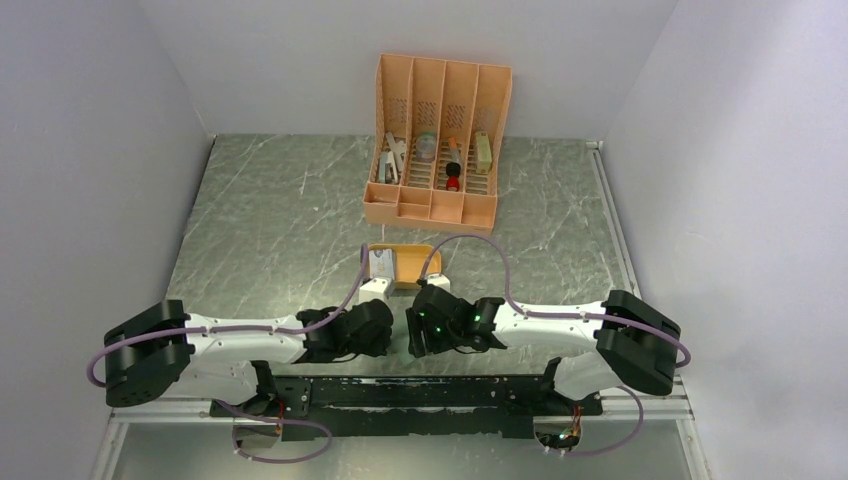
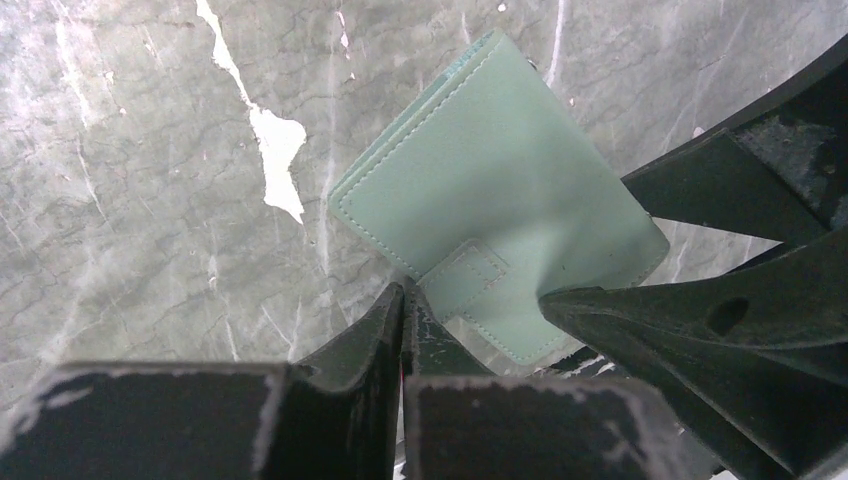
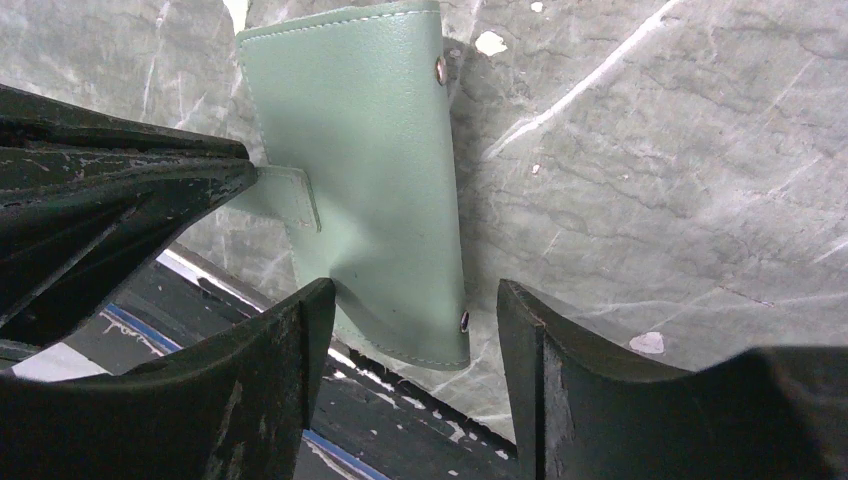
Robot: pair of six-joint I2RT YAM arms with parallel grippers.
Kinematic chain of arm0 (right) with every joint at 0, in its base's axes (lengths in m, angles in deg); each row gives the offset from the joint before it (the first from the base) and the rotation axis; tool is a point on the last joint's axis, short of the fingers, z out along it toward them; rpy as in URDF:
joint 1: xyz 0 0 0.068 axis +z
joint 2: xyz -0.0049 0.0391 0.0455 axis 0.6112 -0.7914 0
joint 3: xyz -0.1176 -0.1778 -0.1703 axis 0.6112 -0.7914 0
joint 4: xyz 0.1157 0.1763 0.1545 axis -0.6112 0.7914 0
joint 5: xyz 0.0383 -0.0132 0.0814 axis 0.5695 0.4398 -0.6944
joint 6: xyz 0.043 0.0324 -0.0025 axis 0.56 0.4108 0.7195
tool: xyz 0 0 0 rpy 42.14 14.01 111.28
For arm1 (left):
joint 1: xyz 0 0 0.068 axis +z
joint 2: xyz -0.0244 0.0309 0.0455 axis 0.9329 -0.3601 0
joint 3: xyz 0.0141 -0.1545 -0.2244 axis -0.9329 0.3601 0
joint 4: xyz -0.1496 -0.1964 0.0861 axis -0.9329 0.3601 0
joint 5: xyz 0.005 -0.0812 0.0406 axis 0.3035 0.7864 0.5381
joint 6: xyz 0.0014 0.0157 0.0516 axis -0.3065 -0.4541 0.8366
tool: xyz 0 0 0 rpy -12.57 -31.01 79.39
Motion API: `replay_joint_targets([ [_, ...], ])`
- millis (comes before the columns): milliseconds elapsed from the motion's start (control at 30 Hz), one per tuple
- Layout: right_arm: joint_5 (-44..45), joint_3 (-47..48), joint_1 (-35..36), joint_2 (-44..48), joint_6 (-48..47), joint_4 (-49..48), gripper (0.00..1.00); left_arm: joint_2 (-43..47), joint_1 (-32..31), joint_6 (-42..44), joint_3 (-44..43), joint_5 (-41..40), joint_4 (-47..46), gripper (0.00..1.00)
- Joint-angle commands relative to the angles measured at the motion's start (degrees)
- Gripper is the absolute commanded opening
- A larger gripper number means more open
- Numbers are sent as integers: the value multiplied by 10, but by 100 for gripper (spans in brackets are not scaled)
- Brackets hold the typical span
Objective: Put the credit cards into the card holder
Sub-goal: Close the card holder at the center of the board.
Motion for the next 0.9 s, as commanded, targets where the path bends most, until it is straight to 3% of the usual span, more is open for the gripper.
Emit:
replay_joint_targets([
  [0, 5, 0, 5, 6, 13, 0, 64, 1, -1, -5, 14, -3, -16, 5],
  [367, -38, -35, -7, 32, 46, -56, 67, -21, 0, -6, 28, 3, -34, 5],
  [867, -214, -146, -106, 71, 112, -238, 67, -39, -1, -9, 33, 2, -40, 5],
])
